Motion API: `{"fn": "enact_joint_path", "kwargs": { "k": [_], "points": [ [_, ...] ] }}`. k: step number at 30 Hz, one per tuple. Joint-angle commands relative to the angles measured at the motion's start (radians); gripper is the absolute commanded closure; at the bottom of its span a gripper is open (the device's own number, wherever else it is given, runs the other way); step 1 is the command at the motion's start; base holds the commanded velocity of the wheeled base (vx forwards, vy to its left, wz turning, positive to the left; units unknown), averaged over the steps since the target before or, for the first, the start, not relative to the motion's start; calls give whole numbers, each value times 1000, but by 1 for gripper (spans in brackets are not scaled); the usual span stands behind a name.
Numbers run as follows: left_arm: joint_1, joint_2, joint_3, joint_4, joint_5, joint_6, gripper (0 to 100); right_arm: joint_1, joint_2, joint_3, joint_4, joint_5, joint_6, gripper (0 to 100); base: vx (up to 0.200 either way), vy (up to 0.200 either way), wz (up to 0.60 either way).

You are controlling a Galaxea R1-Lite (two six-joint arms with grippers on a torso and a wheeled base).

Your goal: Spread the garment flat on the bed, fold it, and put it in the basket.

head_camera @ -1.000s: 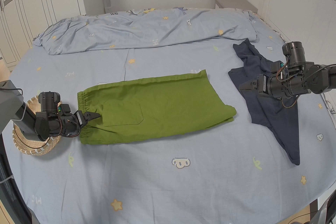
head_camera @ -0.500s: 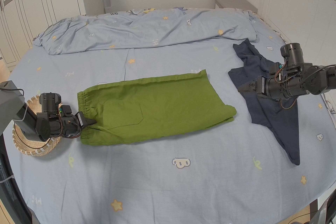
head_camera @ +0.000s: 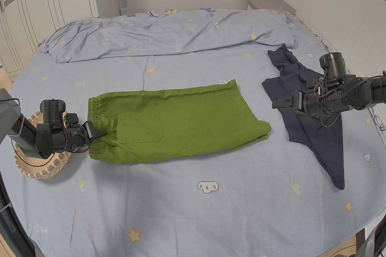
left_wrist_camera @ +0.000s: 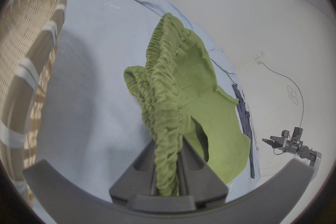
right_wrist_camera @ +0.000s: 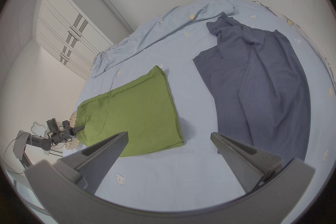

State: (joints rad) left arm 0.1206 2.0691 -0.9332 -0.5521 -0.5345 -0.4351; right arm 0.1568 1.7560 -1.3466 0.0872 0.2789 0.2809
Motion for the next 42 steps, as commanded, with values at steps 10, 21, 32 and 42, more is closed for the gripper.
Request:
{"fn": "enact_joint_path", "kwargs": {
  "k": [10, 21, 32, 42],
  "points": [
    [1, -61, 1, 38, 1, 6, 100, -102, 229, -117, 0, 243, 11, 0, 0, 0, 0],
    [-3, -60, 1, 38, 1, 7, 100, -76, 335, -144, -50, 350, 17, 0, 0, 0, 0],
    [-4, -58, 2, 38, 1, 9, 100, -29, 333, -36, -211, 422, 78, 0, 0, 0, 0],
    [-4, -58, 2, 38, 1, 9, 100, -17, 338, -34, -213, 424, 78, 0, 0, 0, 0]
  ]
}}
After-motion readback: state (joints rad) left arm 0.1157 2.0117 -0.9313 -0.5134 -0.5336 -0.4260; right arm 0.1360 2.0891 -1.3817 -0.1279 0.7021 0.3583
